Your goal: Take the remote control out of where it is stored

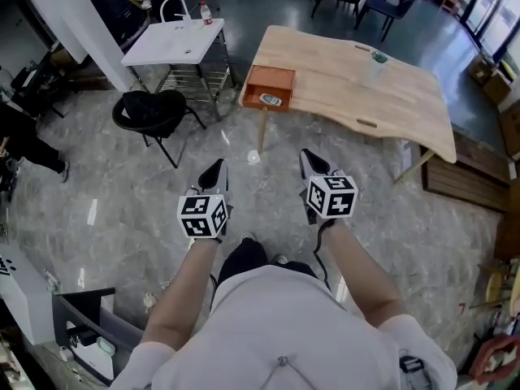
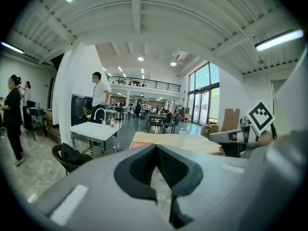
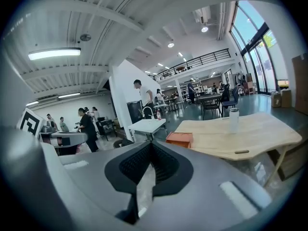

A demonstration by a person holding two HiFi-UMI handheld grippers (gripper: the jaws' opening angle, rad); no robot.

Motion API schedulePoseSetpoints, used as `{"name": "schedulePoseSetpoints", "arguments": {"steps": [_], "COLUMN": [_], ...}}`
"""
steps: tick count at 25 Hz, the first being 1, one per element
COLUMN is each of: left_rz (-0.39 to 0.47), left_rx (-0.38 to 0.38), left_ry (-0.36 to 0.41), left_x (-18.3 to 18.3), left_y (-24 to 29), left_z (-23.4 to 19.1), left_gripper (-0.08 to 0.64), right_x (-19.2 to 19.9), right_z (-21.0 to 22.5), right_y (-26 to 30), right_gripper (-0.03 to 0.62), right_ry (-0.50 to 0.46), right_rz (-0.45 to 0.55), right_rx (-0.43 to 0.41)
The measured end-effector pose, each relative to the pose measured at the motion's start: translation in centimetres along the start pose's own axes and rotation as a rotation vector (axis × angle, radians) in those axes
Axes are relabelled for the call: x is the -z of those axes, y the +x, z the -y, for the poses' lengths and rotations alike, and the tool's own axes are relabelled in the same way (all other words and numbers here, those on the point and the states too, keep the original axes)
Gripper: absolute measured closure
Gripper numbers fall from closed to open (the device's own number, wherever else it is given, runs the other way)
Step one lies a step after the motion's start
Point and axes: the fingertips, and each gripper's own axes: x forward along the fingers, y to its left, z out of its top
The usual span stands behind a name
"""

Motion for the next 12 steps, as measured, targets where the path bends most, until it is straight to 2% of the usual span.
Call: {"name": "schedulePoseSetpoints", "arguments": {"steps": [7,12], "left_rz": [0.006,0.009], "left_rx": [0.019,0.061], "left_ry": [-0.010,-0.011], "left_x": [-1.6,-5.0], "left_y": [9.2,17.1], "left_z": [-4.3,-8.4], "left_gripper": [0.560,0.560], "right_x": [-2.4,-5.8], "right_z": [2.3,3.3], "right_y": [9.6,17.9], "right_gripper": [0.566,0.566], "right_ry": [-0.014,-0.035], "right_rz": [-0.019,-0.057], "right_rx": [-0.023,-0.037]}}
